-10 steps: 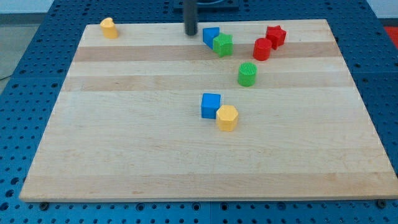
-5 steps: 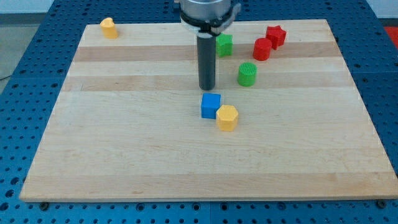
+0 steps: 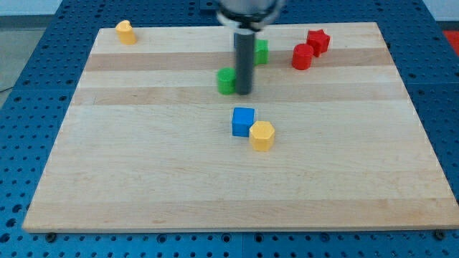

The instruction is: Adjust the green blocks with the triangle in a diagonal line

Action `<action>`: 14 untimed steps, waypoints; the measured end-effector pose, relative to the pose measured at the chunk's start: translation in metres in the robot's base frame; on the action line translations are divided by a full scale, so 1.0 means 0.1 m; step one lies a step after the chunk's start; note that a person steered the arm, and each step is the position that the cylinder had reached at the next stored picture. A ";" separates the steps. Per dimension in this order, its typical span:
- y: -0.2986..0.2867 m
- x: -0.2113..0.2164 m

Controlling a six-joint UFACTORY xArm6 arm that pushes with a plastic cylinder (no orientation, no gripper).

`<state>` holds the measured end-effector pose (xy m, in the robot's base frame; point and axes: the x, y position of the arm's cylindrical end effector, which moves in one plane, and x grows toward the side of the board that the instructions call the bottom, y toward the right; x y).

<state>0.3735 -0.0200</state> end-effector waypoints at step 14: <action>-0.07 -1.38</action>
<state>0.2359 -0.0269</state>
